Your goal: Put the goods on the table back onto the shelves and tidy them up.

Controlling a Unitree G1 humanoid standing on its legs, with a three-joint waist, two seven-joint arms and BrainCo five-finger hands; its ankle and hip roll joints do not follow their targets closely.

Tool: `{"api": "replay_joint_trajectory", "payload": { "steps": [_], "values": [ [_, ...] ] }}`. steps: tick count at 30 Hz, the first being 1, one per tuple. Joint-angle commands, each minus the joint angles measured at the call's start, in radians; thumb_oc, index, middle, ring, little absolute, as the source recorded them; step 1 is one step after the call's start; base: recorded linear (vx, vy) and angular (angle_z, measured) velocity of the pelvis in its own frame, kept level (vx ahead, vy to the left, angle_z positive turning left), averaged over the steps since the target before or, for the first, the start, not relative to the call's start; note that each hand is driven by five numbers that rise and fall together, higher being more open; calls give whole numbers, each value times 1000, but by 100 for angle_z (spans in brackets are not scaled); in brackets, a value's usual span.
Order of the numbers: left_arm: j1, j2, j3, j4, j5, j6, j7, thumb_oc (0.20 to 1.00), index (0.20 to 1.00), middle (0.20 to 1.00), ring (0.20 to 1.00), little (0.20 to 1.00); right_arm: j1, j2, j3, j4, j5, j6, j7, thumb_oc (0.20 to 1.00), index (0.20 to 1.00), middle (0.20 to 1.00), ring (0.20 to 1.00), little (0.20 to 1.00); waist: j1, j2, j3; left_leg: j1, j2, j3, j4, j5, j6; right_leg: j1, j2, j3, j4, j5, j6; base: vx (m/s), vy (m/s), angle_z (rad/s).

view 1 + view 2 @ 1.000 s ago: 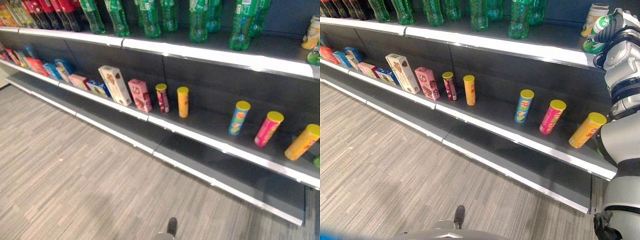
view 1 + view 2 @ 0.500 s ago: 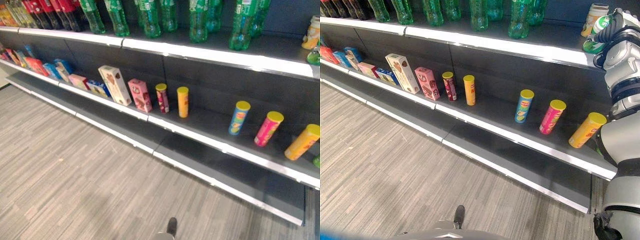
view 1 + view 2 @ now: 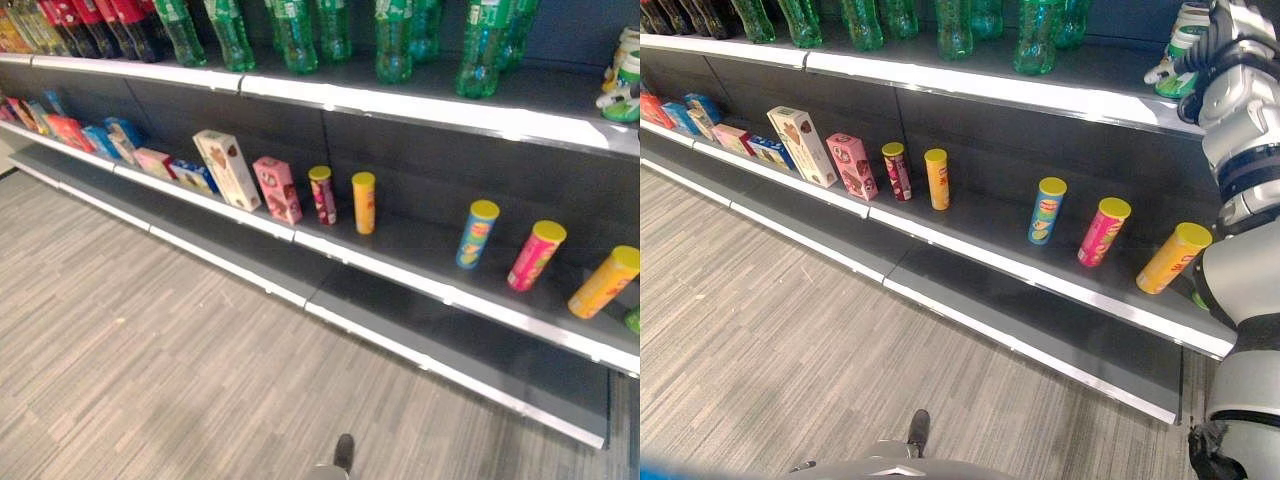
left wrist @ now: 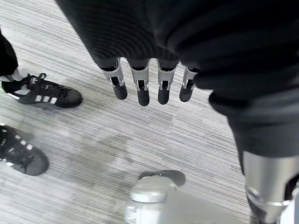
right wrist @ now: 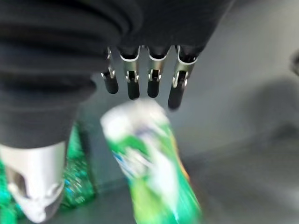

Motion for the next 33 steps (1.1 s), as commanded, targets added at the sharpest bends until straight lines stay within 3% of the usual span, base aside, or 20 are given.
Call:
{"api": "replay_joint_trajectory", "payload": {
  "steps": [1,7,12,15,19,22,23,24,27,28,29,30,33],
  "values": [
    [-65,56,-15,38,23,0,13,1000,1000,1000,1000,1000,-163,-33,102,-25,-24,-18,-63,1000,1000,1000,1000,1000,8,-85,25,119,72,93,25,-165,-112,-60,-67,97,52,-53,6,0,0,0],
    [-67,55,-13,43,25,-1,19,1000,1000,1000,1000,1000,-181,-57,104,-57,-18,-20,-80,1000,1000,1000,1000,1000,-1,-89,24,119,75,96,23,-165,-113,-64,-65,101,51,-50,6,0,0,0],
    [-77,56,-8,45,34,2,23,1000,1000,1000,1000,1000,-173,-96,90,-232,-3,-27,-82,1000,1000,1000,1000,1000,-24,-96,22,122,80,112,21,-170,-109,-77,-67,116,51,-41,11,-17,35,-7],
    [-101,53,-1,35,47,3,29,1000,1000,1000,1000,1000,-92,-132,13,-509,56,-55,-69,1000,1000,1000,1000,1000,-70,-105,21,135,80,145,21,-186,-96,-99,-74,158,55,-27,19,-18,79,-18],
    [-117,52,7,25,51,3,33,1000,1000,1000,1000,1000,1,-149,-66,-683,78,-73,-57,1000,1000,1000,1000,1000,-98,-111,20,150,80,176,20,-199,-85,-117,-79,193,60,-17,24,0,75,-48],
    [-146,46,31,6,63,2,41,1000,1000,1000,1000,1000,196,-217,-204,-1034,121,-133,-10,1000,1000,1000,1000,1000,-159,-122,24,174,73,245,22,-223,-63,-165,-84,277,68,7,37,-10,151,-64],
    [-163,42,44,0,78,1,40,1000,1000,1000,1000,1000,273,-269,-269,-1195,155,-178,26,1000,1000,1000,1000,1000,-199,-123,22,186,72,278,20,-233,-54,-186,-87,315,68,17,47,11,134,-108],
    [-164,46,42,1,78,0,40,1000,1000,1000,1000,1000,288,-272,-284,-1201,154,-176,28,1000,1000,1000,1000,1000,-193,-127,22,187,72,281,20,-234,-54,-187,-87,319,69,17,47,10,134,-79],
    [-171,30,55,-4,102,5,19,1000,1000,1000,1000,1000,474,-345,-405,-1317,180,-216,51,1000,1000,1000,1000,1000,-247,-130,28,197,63,323,15,-245,-38,-227,-87,379,77,37,63,-28,134,-82],
    [-171,29,50,7,121,-4,34,1000,1000,1000,1000,1000,566,-355,-476,-1335,186,-223,62,1000,1000,1000,1000,1000,-265,-135,28,200,61,334,14,-249,-33,-242,-85,400,79,45,69,-36,194,-65],
    [-160,24,61,2,170,6,38,1000,1000,1000,1000,1000,724,-365,-619,-1373,209,-241,60,1000,1000,1000,1000,1000,-289,-137,31,202,52,358,10,-256,-24,-271,-87,433,85,63,82,-21,135,-61],
    [-162,33,51,2,171,7,38,1000,1000,1000,1000,1000,774,-364,-667,-1387,208,-240,62,1000,1000,1000,1000,1000,-275,-145,29,202,52,362,10,-257,-23,-275,-87,438,87,62,82,-35,136,-71],
    [-143,23,61,6,186,-12,18,1000,1000,1000,1000,1000,1023,-315,-878,-1399,237,-253,70,1000,1000,1000,1000,1000,-325,-153,41,199,41,391,10,-267,-9,-312,-88,486,92,88,99,-49,131,-55]
  ]
}}
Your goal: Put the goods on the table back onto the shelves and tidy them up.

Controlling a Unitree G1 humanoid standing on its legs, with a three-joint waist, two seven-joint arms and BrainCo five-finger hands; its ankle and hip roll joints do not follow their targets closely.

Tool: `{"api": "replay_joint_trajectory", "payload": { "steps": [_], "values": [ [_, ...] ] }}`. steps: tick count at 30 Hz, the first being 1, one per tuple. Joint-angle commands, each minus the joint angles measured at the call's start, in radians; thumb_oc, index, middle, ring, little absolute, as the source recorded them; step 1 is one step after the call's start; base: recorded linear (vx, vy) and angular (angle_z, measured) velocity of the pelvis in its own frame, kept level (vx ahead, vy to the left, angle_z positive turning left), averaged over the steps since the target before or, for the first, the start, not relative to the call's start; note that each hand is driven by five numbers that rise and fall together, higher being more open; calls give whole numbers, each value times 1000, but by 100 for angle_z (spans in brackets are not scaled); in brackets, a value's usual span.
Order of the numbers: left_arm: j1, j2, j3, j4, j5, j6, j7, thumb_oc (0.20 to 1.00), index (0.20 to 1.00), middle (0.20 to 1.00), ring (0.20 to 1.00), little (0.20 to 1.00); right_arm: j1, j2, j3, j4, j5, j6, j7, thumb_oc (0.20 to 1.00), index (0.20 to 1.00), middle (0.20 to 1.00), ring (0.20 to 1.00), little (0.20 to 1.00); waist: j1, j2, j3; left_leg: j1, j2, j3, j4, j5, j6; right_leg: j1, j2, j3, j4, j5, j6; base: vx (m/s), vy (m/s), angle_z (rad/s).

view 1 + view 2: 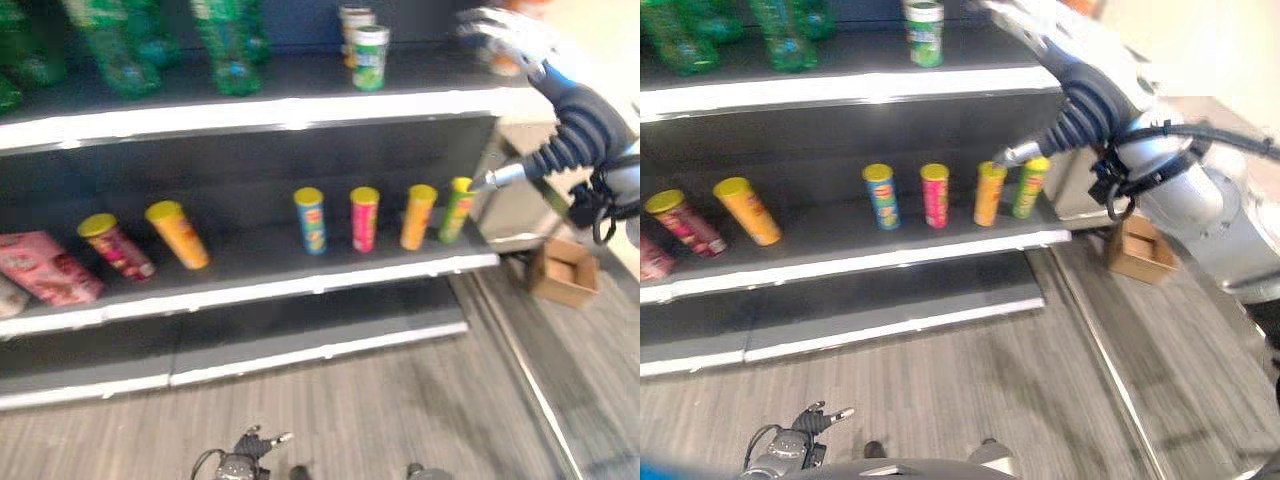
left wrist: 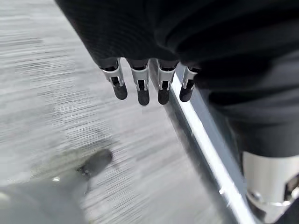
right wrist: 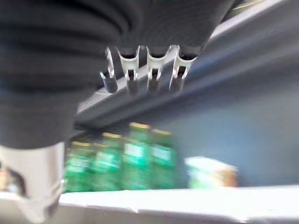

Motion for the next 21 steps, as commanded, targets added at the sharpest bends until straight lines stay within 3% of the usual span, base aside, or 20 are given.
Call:
{"api": "replay_joint_trajectory", "payload": {
  "steps": [1,5,8,12,15,16,19,21],
  "values": [
    [1,52,7,27,71,-24,-19,1000,1000,1000,1000,1000,107,40,-234,29,78,-28,0,1000,1000,1000,1000,1000,3,-31,17,95,0,15,16,-178,-6,-162,-12,93,58,50,62,-86,163,-59],
    [7,67,2,-17,79,-27,-33,1000,1000,1000,1000,1000,243,129,-350,1,104,-25,9,1000,1000,1000,1000,1000,-10,-27,46,92,9,69,16,-177,4,-233,2,114,99,80,71,-95,78,-70],
    [14,82,-4,-74,77,-22,-48,1000,1000,1000,1000,1000,344,251,-405,-19,183,-29,38,1000,1000,1000,1000,1000,-11,-10,73,75,36,112,16,-162,8,-262,-13,14,185,66,61,-157,23,-80],
    [26,98,7,-119,68,-19,-65,1000,1000,1000,1000,1000,468,347,-491,26,206,-8,42,1000,1000,1000,1000,1000,-11,8,74,46,72,160,16,-135,12,-231,-45,-28,269,29,42,-129,-17,-71],
    [47,118,17,-155,61,-16,-69,1000,1000,1000,1000,1000,545,352,-581,104,139,18,2,1000,1000,1000,1000,1000,-2,8,43,27,115,199,19,-127,-2,-178,-120,-95,361,36,49,-85,-114,-44],
    [48,118,16,-157,60,-16,-69,1000,1000,1000,1000,1000,546,351,-581,104,138,18,0,1000,1000,1000,1000,1000,-1,8,43,27,115,199,19,-127,-3,-179,-121,-94,361,36,50,-108,-113,-28],
    [60,137,40,-177,41,-8,-55,1000,1000,1000,1000,1000,553,321,-601,148,79,34,-30,1000,1000,1000,1000,1000,25,-7,11,0,152,247,26,-93,-19,-111,-183,-175,376,121,61,-121,-199,-34],
    [61,146,64,-177,34,-7,-45,1000,1000,1000,1000,1000,580,316,-635,160,53,48,-37,1000,1000,1000,1000,1000,39,-30,-5,-12,175,269,30,-68,-34,-67,-177,-196,328,148,70,-124,-273,-45]
  ]
}}
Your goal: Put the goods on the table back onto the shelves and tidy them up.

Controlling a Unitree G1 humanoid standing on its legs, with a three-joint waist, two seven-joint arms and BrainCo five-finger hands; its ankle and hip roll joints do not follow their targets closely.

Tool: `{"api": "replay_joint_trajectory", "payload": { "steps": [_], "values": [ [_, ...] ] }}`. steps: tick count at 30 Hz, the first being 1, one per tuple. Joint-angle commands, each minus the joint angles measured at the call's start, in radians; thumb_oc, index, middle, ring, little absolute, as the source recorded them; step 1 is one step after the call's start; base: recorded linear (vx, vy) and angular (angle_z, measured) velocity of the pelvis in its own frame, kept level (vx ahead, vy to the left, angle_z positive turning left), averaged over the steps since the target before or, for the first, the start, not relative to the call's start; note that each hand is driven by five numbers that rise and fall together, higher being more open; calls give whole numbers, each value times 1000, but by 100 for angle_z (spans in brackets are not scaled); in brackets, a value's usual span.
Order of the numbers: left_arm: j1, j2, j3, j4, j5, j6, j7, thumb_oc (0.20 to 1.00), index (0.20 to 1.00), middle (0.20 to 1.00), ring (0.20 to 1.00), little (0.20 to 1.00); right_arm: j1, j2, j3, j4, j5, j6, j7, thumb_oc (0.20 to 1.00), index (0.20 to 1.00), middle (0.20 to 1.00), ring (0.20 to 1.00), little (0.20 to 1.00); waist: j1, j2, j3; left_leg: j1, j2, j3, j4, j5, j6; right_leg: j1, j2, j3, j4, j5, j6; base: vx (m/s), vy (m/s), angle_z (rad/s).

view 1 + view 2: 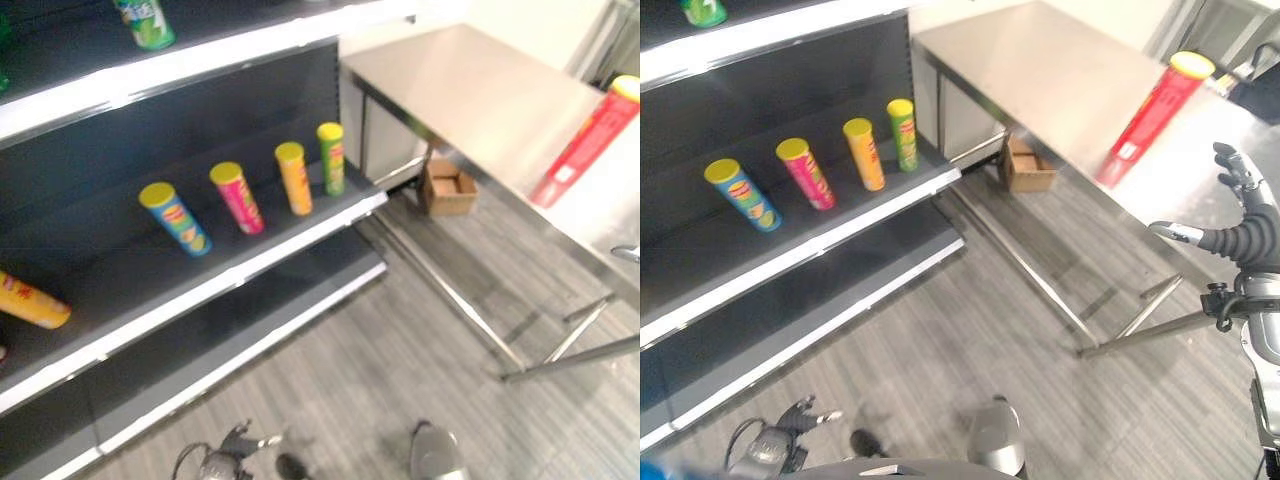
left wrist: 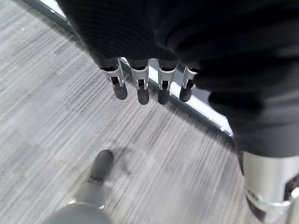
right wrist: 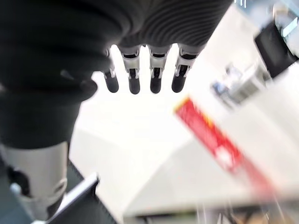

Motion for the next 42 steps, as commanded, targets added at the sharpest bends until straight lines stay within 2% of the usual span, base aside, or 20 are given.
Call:
{"api": "replay_joint_trajectory", "payload": {
  "steps": [1,2,4,5,9,12,14,15,16,17,18,19,21,22,23,25,27,31,32,42],
  "values": [
    [-27,5,70,-25,-26,-13,17,1000,1000,1000,1000,1000,-40,-40,-76,43,-57,-4,-61,1000,1000,1000,1000,1000,21,-33,-77,-51,6,-26,22,-89,-51,82,-73,-9,23,141,56,-138,-304,-86],
    [-28,8,80,-24,-31,-13,23,1000,1000,1000,1000,1000,-37,-44,-88,55,-67,-3,-81,1000,1000,1000,1000,1000,33,-45,-80,-56,26,-17,31,-70,-68,110,-57,-25,-31,129,56,-160,-343,-79],
    [-18,17,110,-37,-47,-13,40,1000,1000,1000,1000,1000,-44,-53,-107,76,-74,-2,-113,1000,1000,1000,1000,1000,59,-56,-77,-64,80,6,51,-39,-93,131,-25,-70,-107,52,56,-187,-387,-37],
    [-6,14,135,-29,-51,-11,49,1000,1000,1000,1000,1000,-49,-54,-119,94,-64,-3,-126,1000,1000,1000,1000,1000,77,-57,-66,-75,126,11,77,-13,-120,156,17,-81,-168,-36,41,-195,-447,-34],
    [11,-3,164,-8,-50,-4,59,1000,1000,1000,1000,1000,-3,-8,-165,114,-35,-9,-158,1000,1000,1000,1000,1000,92,-38,-41,-86,210,-12,90,75,-168,175,116,-63,-209,-86,-12,-94,-276,-32],
    [37,-36,174,12,-59,-2,61,1000,1000,1000,1000,1000,-16,48,-134,118,-2,-10,-168,1000,1000,1000,1000,1000,104,-9,-12,-81,229,-71,84,88,-168,202,175,-41,-266,-104,-39,-114,-230,-27],
    [26,-57,176,35,-63,-2,72,1000,1000,1000,1000,1000,-44,67,-72,143,-20,3,-183,1000,1000,1000,1000,1000,120,1,17,-108,211,-151,127,91,-150,203,193,-26,-284,-90,-58,-222,-150,-50],
    [21,-69,169,39,-68,-5,74,1000,1000,1000,1000,1000,-62,75,-31,158,-34,16,-187,1000,1000,1000,1000,1000,140,0,34,-130,175,-237,155,88,-141,200,194,-6,-285,-86,-65,-309,-159,-78],
    [22,-84,155,51,-69,-9,74,1000,1000,1000,1000,1000,-84,91,23,156,-50,28,-175,1000,1000,1000,1000,1000,155,-9,48,-151,79,-381,196,-3,-108,191,185,24,-285,-73,-72,-242,-163,-94],
    [24,-90,149,58,-69,-12,71,1000,1000,1000,1000,1000,-97,103,54,152,-55,27,-165,1000,1000,1000,1000,1000,164,-9,50,-147,16,-442,209,-65,-88,181,181,42,-285,-63,-74,-191,-143,-131],
    [21,-101,128,67,-63,-17,68,1000,1000,1000,1000,1000,-144,106,109,169,-57,26,-161,1000,1000,1000,1000,1000,177,-8,52,-143,-102,-519,261,-166,-56,165,180,77,-282,-50,-80,-81,-68,-139],
    [20,-101,129,67,-63,-17,68,1000,1000,1000,1000,1000,-147,105,110,171,-57,26,-161,1000,1000,1000,1000,1000,176,-9,51,-147,-104,-519,262,-164,-55,162,178,77,-282,-49,-79,-68,-41,-151],
    [13,-107,107,69,-59,-19,66,1000,1000,1000,1000,1000,-181,108,144,189,-55,28,-163,1000,1000,1000,1000,1000,187,-1,50,-165,-203,-564,315,-220,-34,148,185,102,-273,-47,-85,-21,30,-73],
    [5,-112,90,69,-56,-19,64,1000,1000,1000,1000,1000,-185,116,145,187,-46,27,-164,1000,1000,1000,1000,1000,177,14,42,-145,-216,-555,283,-224,-24,143,197,105,-268,-50,-86,63,141,-61],
    [-2,-115,72,75,-50,-17,58,1000,1000,1000,1000,1000,-191,124,143,193,-48,30,-171,1000,1000,1000,1000,1000,167,37,23,-92,-215,-531,210,-219,-4,140,208,114,-261,-56,-83,75,129,-39],
    [-11,-117,66,85,-46,-19,60,1000,1000,1000,1000,1000,-194,128,144,199,-55,33,-178,1000,1000,1000,1000,1000,161,44,13,-68,-216,-530,165,-207,-3,137,207,113,-256,-57,-81,66,114,-13],
    [-37,-103,56,83,-39,-22,68,1000,1000,1000,1000,1000,-201,124,140,195,-68,38,-186,1000,1000,1000,1000,1000,142,44,-15,-38,-214,-519,97,-183,-10,133,191,104,-242,-62,-71,114,148,-9],
    [-42,-101,53,65,-56,-25,77,1000,1000,1000,1000,1000,-223,121,156,201,-67,39,-194,1000,1000,1000,1000,1000,142,42,-19,-20,-218,-514,70,-179,-6,127,176,110,-226,-62,-64,50,107,6],
    [-65,-28,70,121,84,18,35,1000,1000,1000,1000,1000,-161,147,34,250,-135,72,-230,1000,1000,1000,1000,1000,137,30,-39,-37,-128,-410,86,-173,-38,143,183,31,-287,-59,-66,22,77,6],
    [-76,-32,67,66,41,7,46,1000,1000,1000,1000,1000,-163,138,46,247,-158,77,-228,1000,1000,1000,1000,1000,141,23,-48,-19,-134,-411,64,-173,-37,150,171,29,-285,-56,-58,16,27,3]
  ]
}}
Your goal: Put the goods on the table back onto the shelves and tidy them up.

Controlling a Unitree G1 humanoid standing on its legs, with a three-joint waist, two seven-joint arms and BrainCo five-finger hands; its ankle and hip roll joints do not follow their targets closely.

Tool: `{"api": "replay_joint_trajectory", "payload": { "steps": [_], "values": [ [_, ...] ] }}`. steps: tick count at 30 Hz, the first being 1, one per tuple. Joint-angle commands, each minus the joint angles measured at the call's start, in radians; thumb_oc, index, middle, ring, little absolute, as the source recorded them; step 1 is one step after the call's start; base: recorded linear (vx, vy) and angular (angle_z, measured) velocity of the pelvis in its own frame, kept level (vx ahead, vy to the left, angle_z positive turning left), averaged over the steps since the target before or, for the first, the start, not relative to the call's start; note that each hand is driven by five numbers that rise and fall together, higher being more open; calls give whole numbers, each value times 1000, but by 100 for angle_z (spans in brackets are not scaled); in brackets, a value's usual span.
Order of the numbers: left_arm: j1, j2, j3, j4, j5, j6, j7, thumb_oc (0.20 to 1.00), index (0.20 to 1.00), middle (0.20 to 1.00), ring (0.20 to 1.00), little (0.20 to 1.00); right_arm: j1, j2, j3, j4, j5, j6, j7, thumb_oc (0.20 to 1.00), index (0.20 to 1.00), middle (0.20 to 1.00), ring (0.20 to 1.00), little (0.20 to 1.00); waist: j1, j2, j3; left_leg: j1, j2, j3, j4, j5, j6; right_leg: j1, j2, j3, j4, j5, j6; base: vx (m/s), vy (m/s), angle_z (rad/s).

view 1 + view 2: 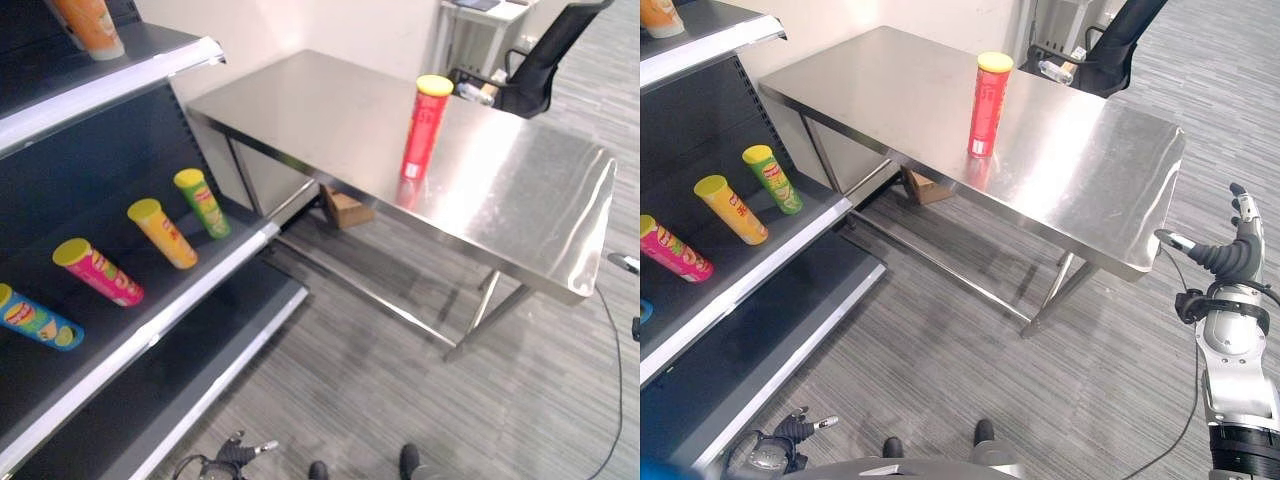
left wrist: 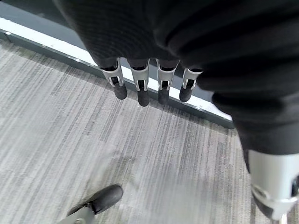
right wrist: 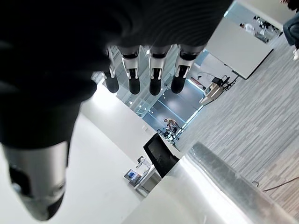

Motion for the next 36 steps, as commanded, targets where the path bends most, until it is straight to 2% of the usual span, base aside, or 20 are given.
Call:
{"api": "replay_joint_trajectory", "payload": {
  "steps": [1,4,18,21,22,23,24,27,30,31,34,36],
  "values": [
    [-62,34,-6,33,8,-15,8,1000,1000,1000,1000,1000,-29,-57,-53,14,-29,-28,-33,1000,1000,1000,1000,1000,16,7,-29,-72,111,100,63,-28,-74,29,23,-70,18,-165,27,41,41,1],
    [-45,21,-6,20,-10,-14,1,1000,1000,1000,1000,1000,-35,-69,-40,-6,-61,-24,-10,1000,1000,1000,1000,1000,29,-9,-38,-60,98,99,54,-35,-67,33,12,-69,19,-163,37,88,73,3],
    [-46,17,-4,39,-6,-12,-3,1000,1000,1000,1000,1000,-39,-81,-58,-40,-92,-24,-25,1000,1000,1000,1000,1000,38,-16,-31,-74,99,104,56,-26,-74,32,2,-96,20,-158,42,9,12,3],
    [-47,10,-7,40,-19,-12,-3,1000,1000,1000,1000,1000,-61,-75,-49,-68,-100,-17,-30,1000,1000,1000,1000,1000,41,-17,-31,-97,69,84,71,-44,-56,24,-14,-99,20,-148,54,85,186,7],
    [-31,3,-12,54,-9,-13,-9,1000,1000,1000,1000,1000,-71,-79,-41,-63,-113,-11,-26,1000,1000,1000,1000,1000,43,-6,-30,-95,32,74,72,-65,-29,3,-50,-76,62,-147,71,362,762,14],
    [-18,18,-12,38,-9,-18,-21,1000,1000,1000,1000,1000,-68,-74,-38,-65,-132,-5,-12,1000,1000,1000,1000,1000,26,46,23,-6,-19,62,11,-88,26,-209,-111,12,454,-82,70,329,707,-24],
    [-18,18,-12,38,-9,-18,-21,1000,1000,1000,1000,1000,-67,-74,-39,-65,-132,-5,-11,1000,1000,1000,1000,1000,28,45,22,-7,-21,64,11,-88,26,-214,-112,15,459,-85,70,275,515,-43],
    [-29,19,-14,8,-30,-25,-19,1000,1000,1000,1000,1000,-72,-89,-52,-54,-128,0,-18,1000,1000,1000,1000,1000,10,55,41,13,-32,48,6,-100,24,-288,-77,38,389,-88,56,151,14,33],
    [-43,11,-13,-3,-57,-21,-23,1000,1000,1000,1000,1000,-68,-93,-75,-51,-111,0,-35,1000,1000,1000,1000,1000,-15,49,53,44,-40,22,8,-121,15,-311,-42,38,211,-55,76,260,-89,-3],
    [-55,3,-5,-34,-90,-24,-24,1000,1000,1000,1000,1000,-63,-93,-86,-47,-103,-2,-47,1000,1000,1000,1000,1000,-31,37,62,74,-43,6,12,-140,5,-328,-24,37,123,-31,95,356,-138,30],
    [-59,-1,-10,-66,-104,-29,-29,1000,1000,1000,1000,1000,-44,-98,-99,-55,-113,2,-45,1000,1000,1000,1000,1000,-42,23,59,97,-48,-8,19,-169,-1,-302,-20,29,64,-20,103,196,-97,58],
    [-61,-10,-16,-74,-97,-28,-25,1000,1000,1000,1000,1000,-29,-111,-118,-59,-118,3,-43,1000,1000,1000,1000,1000,-48,11,46,115,-50,-27,33,-195,-1,-274,-19,40,67,-3,93,252,-173,73]
  ]
}}
